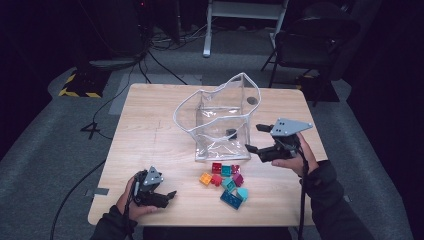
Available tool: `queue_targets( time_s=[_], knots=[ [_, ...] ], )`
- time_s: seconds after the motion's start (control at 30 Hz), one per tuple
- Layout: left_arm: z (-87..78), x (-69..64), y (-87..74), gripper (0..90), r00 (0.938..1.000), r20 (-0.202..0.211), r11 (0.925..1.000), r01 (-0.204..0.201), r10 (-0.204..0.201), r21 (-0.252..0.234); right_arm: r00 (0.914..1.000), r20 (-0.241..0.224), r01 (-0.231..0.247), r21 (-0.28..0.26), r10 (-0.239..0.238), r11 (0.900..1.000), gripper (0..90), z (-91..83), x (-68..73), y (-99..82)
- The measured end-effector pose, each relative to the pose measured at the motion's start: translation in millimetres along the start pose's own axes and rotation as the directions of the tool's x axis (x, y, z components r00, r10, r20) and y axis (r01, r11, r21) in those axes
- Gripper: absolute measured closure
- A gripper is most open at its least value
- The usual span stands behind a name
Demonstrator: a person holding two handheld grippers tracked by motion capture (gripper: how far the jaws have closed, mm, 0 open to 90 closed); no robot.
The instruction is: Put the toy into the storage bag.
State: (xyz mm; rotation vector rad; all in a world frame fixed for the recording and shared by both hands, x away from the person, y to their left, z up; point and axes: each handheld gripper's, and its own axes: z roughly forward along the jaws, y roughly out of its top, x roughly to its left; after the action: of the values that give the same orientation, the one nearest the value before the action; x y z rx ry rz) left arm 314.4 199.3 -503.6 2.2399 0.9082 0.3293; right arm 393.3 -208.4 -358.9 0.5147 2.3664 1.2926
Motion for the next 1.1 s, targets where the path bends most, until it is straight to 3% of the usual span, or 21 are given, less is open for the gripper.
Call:
queue_targets(
  time_s=[0.23,0.3,0.47,0.7,0.9,1.0,1.1],
  knots=[
    [-0.1,0.1,0.0,15.2,1.0000,-0.001,1.0000,-0.002,0.002,0.001,0.9981,-0.054,0.031,0.041,-0.029,0.9987,23.5,6.0,22.4,-23.2],
    [-0.1,0.1,0.0,15.2,1.0000,-0.001,1.0000,-0.002,0.002,0.001,0.9973,-0.072,0.018,0.046,-0.014,0.9988,24.0,6.3,28.5,-30.4],
    [-0.1,0.1,0.0,15.2,1.0000,-0.001,1.0000,-0.002,0.002,0.001,0.9921,-0.115,0.058,0.071,-0.050,0.9958,23.8,1.4,45.6,-49.7],
    [-0.1,0.0,0.0,15.2,1.0000,-0.001,1.0000,0.000,0.000,0.001,0.9841,-0.173,0.057,0.103,-0.039,0.9931,24.2,-1.4,61.4,-75.7],
    [-0.1,0.1,0.0,15.2,1.0000,-0.001,1.0000,-0.002,0.002,0.001,0.9665,-0.255,0.061,0.107,-0.032,0.9924,26.8,2.9,74.7,-93.2],
    [-0.1,0.1,0.0,15.2,1.0000,-0.001,1.0000,-0.002,0.002,0.001,0.9590,-0.278,0.090,0.118,-0.054,0.9890,29.3,6.0,79.7,-98.7],
    [-0.1,0.1,0.0,15.2,1.0000,-0.001,1.0000,-0.002,0.002,0.001,0.9524,-0.302,0.082,0.123,-0.042,0.9890,33.4,11.0,80.6,-103.4]
  ],
)
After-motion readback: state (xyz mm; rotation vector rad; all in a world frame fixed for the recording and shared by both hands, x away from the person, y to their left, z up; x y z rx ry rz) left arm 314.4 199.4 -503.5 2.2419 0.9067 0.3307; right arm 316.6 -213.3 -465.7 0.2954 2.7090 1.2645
